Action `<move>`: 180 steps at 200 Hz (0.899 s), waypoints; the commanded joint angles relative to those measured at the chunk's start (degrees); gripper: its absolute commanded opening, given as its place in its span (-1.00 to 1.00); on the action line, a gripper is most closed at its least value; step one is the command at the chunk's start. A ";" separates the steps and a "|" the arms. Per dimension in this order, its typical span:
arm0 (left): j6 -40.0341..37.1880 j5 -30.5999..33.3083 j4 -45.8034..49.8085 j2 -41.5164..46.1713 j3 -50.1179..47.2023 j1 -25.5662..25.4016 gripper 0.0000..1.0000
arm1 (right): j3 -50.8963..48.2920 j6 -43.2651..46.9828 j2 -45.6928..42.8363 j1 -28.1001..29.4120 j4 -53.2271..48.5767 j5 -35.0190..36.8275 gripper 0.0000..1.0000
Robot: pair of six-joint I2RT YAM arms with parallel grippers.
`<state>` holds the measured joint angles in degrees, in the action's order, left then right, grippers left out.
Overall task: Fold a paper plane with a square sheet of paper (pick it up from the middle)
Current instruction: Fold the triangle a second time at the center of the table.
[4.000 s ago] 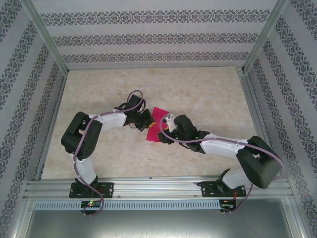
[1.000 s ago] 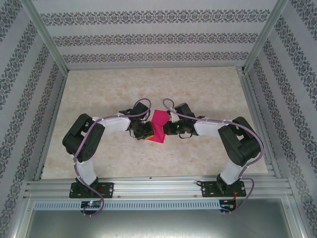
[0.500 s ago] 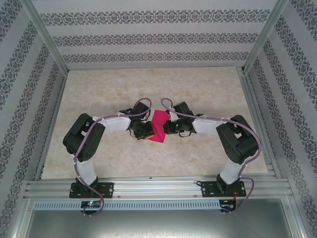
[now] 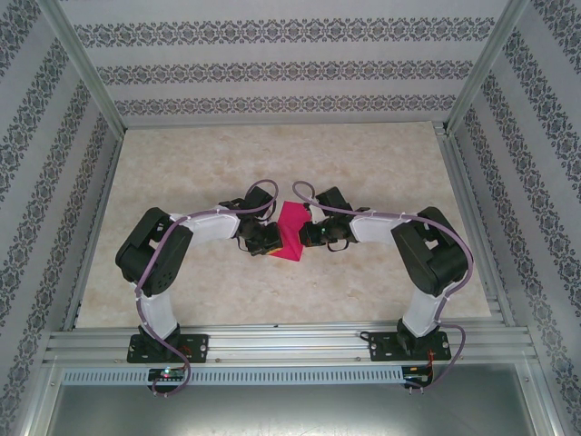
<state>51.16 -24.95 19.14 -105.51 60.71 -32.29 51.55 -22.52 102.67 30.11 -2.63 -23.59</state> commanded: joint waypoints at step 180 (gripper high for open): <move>-1.20 3.00 2.04 2.97 1.55 -0.52 -0.62 | 1.23 2.40 3.13 -0.40 -3.25 1.25 -0.86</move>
<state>50.94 -24.88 19.33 -105.47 61.01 -32.29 52.51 -21.78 103.83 30.11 -3.05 -23.62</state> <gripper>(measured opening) 0.184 0.073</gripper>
